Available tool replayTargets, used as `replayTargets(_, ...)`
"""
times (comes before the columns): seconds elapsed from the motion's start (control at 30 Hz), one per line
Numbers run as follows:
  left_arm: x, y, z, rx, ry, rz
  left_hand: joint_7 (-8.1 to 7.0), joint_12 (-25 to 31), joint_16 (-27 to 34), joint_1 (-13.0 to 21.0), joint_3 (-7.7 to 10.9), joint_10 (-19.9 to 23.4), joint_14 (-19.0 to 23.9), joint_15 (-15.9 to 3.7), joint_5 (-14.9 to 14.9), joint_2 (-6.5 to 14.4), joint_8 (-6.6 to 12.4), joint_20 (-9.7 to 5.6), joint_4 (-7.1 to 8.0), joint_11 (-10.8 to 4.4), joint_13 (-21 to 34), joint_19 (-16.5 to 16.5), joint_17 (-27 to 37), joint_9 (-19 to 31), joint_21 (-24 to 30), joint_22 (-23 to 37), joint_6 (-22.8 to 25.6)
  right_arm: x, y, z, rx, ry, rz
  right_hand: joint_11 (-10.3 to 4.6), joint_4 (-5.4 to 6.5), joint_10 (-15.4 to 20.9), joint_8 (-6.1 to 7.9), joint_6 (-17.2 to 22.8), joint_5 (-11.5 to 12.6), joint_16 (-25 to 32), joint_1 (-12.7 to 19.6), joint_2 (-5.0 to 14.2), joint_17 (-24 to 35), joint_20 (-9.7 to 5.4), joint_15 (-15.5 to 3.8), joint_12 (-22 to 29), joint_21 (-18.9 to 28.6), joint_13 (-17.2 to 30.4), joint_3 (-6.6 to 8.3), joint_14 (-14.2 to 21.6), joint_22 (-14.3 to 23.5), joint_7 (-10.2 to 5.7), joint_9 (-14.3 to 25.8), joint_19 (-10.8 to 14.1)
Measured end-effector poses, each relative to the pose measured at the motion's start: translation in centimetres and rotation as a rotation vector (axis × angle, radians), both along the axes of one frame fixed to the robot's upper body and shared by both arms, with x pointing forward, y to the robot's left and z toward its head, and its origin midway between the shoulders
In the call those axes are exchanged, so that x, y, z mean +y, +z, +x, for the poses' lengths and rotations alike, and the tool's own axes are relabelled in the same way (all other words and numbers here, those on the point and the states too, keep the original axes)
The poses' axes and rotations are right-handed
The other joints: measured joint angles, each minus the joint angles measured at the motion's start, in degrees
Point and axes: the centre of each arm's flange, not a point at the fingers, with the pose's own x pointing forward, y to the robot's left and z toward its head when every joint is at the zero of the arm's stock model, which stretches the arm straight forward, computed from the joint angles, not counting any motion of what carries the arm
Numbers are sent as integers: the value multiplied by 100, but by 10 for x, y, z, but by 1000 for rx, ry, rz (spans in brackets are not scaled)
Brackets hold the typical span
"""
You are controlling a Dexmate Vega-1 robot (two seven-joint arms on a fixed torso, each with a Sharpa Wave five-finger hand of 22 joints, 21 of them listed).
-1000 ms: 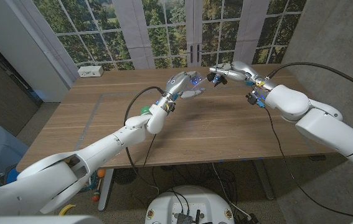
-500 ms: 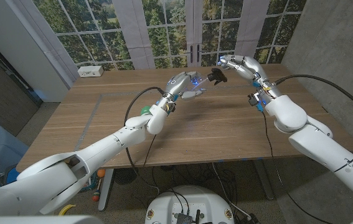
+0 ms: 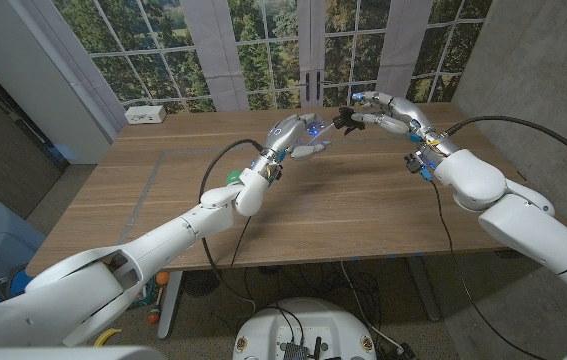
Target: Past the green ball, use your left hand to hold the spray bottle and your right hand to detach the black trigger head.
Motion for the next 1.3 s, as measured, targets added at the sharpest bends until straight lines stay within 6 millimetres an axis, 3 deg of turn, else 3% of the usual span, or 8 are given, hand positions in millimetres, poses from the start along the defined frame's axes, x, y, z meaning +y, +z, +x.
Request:
replayTargets(0.2,3,6,2,88,-46,-20,0,1,0,0,0,0,0,0,-1,0,-1,0,0,0,0,0,0,-10,18,-4,0,2,0,1,20,-46,-51,-237,-16,43,-17,343,-144,-30,676,-2,-133,-128,-147,89,-17,-75,211,105,-27,-208,-97,123)
replayTargets(0.4,6,12,5,177,-94,-27,0,6,-19,0,1,0,0,0,-2,0,-20,-1,-1,0,0,-41,-1,-33,45,-3,0,3,1,1,-6,-74,-47,-594,24,404,305,1246,-180,-29,1157,185,-183,-397,-160,247,-8,-158,500,398,-10,-217,-90,250)
replayTargets(0.53,7,14,6,222,-120,-18,0,7,-23,0,1,0,0,0,-3,0,-22,-1,-1,0,0,-41,27,-35,45,-3,0,4,2,3,-34,-82,-34,-750,42,575,406,1598,-180,-29,1297,298,-210,-469,-152,299,6,-196,611,506,-10,-218,-80,254)
replayTargets(0.7,10,17,5,232,-129,-25,0,7,-23,0,2,-1,0,0,-19,0,-30,-1,-2,0,-1,-41,27,-38,79,-21,0,5,4,2,-61,-87,-36,-735,66,789,658,2337,-150,-28,1411,256,-234,-553,-161,342,86,-248,661,642,-10,-193,-80,310)
replayTargets(0.87,8,17,2,270,-174,-16,0,9,-23,0,2,-1,0,0,-21,0,-51,0,-2,0,-1,-41,26,-38,79,-29,0,9,6,14,-59,-86,-23,-497,331,1027,849,2965,-293,84,673,2,-191,-364,-163,363,161,-335,264,761,-11,345,-146,540)
replayTargets(1.0,9,18,1,270,-179,-17,0,9,-23,0,2,-1,0,0,-13,0,-57,-20,-2,0,-2,-60,46,-38,100,-29,0,9,7,18,-57,-82,-21,-122,751,1287,895,3169,-317,127,-453,-66,-234,-180,-159,408,161,-391,-231,858,-27,889,-188,675)
replayTargets(1.17,10,18,0,266,-183,-16,0,9,-23,0,2,-1,10,10,2,0,-38,-20,-2,-1,26,-60,54,-28,122,-29,0,9,5,23,-62,-72,3,177,1076,1554,689,2907,-317,187,-1328,46,-289,-71,-151,470,126,-397,-556,1061,-16,1411,-249,687)
replayTargets(1.3,9,19,-1,260,-184,-13,0,9,-23,0,2,-1,9,10,2,0,-38,-20,-2,-1,26,-60,53,-32,122,-29,0,8,5,24,-73,-71,29,343,1387,1550,466,2558,-316,191,-2166,107,-253,65,-67,481,-14,-392,-848,1013,-10,1630,-250,552)
